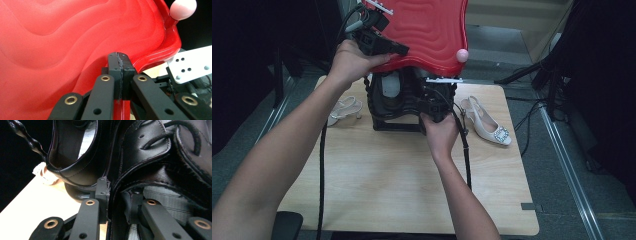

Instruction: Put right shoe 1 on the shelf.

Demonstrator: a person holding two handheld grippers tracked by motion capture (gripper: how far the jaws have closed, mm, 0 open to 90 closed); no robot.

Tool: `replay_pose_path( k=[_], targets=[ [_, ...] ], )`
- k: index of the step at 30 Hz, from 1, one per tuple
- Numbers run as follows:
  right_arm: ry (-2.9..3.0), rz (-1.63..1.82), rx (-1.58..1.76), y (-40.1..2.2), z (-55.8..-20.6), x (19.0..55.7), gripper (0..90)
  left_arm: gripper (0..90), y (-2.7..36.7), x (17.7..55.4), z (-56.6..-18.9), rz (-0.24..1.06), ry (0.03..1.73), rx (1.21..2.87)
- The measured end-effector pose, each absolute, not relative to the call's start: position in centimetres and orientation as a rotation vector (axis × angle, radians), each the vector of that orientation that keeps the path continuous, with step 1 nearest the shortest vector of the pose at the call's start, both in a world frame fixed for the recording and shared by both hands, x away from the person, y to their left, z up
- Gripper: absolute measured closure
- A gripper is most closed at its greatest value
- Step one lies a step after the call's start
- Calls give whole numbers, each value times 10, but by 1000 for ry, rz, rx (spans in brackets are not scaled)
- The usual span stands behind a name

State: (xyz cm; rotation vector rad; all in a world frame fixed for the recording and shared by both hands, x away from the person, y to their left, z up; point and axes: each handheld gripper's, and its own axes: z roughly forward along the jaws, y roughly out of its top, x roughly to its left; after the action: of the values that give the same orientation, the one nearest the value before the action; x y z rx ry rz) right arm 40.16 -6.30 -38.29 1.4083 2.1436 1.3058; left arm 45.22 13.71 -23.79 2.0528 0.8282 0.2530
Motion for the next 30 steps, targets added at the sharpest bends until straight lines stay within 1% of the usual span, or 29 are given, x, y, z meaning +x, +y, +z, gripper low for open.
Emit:
replay_pose_path(
  k=[2, 4, 9, 12, 19, 21, 23, 26, 28, 30],
  targets=[
    [2140, 1322, 1414, -63, -381, 401, 735, 900, 137, 452, -238, 253, 829, 2051],
    [2141, 1338, 1416, -65, -379, 399, 722, 900, 137, 452, -238, 251, 831, 2051],
    [2181, 1323, 1422, -68, -377, 397, 728, 900, 137, 452, -238, 249, 834, 2049],
    [2188, 1340, 1413, -70, -374, 394, 694, 900, 137, 453, -238, 248, 835, 2049],
    [2208, 1349, 1411, -74, -364, 386, 710, 900, 137, 453, -238, 247, 836, 2049],
    [2220, 1344, 1399, -76, -363, 383, 755, 900, 137, 453, -238, 246, 836, 2049],
    [2234, 1346, 1395, -77, -361, 380, 835, 900, 137, 453, -238, 246, 836, 2049],
    [2254, 1353, 1390, -79, -357, 375, 842, 900, 137, 453, -238, 246, 836, 2050],
    [2270, 1362, 1368, -82, -355, 370, 890, 900, 137, 453, -238, 245, 837, 2050],
    [2292, 1373, 1356, -84, -352, 364, 900, 900, 138, 453, -238, 241, 838, 2049]
  ],
)
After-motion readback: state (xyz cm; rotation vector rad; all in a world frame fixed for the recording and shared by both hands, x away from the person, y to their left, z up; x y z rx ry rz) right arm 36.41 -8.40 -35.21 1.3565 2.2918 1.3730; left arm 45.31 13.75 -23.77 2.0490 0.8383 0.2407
